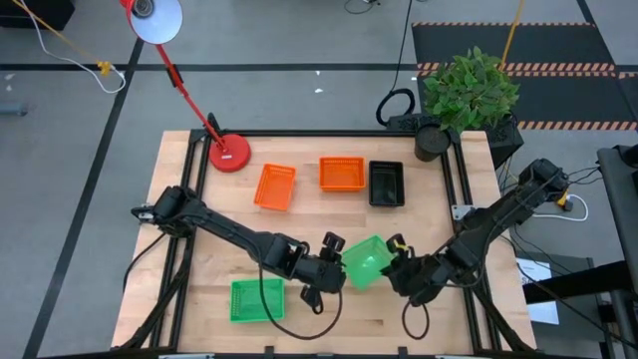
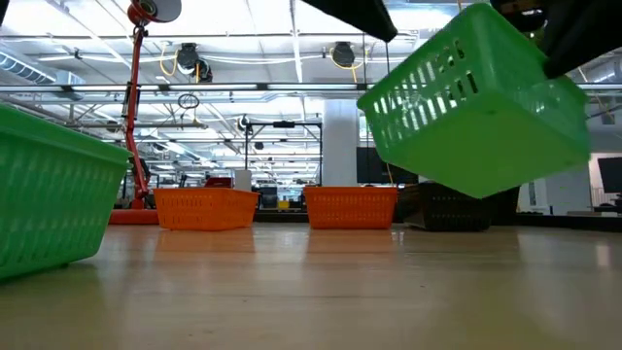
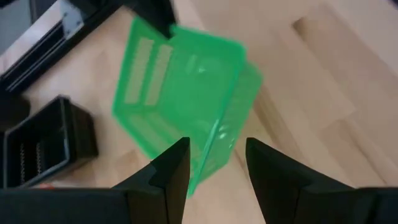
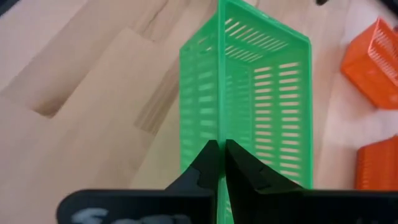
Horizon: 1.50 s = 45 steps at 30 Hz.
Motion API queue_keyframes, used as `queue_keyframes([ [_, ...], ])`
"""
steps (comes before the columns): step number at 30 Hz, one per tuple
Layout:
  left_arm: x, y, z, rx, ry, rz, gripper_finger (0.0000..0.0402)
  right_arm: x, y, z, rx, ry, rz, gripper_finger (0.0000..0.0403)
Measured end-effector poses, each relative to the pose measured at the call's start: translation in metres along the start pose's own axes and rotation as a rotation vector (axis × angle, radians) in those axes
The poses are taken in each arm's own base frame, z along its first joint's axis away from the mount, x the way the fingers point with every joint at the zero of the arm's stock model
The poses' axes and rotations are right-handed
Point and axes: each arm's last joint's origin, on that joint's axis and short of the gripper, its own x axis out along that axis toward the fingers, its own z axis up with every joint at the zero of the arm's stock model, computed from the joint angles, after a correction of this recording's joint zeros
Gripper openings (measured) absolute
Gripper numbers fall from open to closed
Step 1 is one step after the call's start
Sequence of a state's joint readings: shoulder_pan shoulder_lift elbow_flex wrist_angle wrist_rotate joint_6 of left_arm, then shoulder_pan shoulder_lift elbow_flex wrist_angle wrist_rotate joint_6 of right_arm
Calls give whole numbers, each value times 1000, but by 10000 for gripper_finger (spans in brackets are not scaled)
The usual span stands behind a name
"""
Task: Stack baskets by color
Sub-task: Stack the right green basket on top of the green basket
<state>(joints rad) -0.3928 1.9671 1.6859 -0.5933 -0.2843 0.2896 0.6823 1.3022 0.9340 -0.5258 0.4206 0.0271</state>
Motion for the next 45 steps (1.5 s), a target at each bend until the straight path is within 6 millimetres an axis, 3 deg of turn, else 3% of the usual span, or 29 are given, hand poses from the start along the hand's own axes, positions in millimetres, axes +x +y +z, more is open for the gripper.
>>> queue_keyframes([
  [10,5,15,-5,44,-22,-94,148,2,-7,8,-73,-74,-19,4],
  [21,6,18,-8,126,-36,-175,20,2,-7,11,-83,-97,-21,4],
  [25,6,17,-10,135,-12,-186,15,2,-7,13,-67,-114,-18,15],
  [31,-2,7,-12,237,23,-211,12,0,-8,20,35,-193,-13,77],
  [35,-6,-1,-14,302,52,-250,12,-13,-14,25,128,-275,-14,116],
  [41,-13,-16,-15,456,71,-290,19,-28,-44,23,486,-332,-27,140],
  [45,-17,-29,-11,573,59,-277,8,-18,-58,18,537,-282,13,145],
])
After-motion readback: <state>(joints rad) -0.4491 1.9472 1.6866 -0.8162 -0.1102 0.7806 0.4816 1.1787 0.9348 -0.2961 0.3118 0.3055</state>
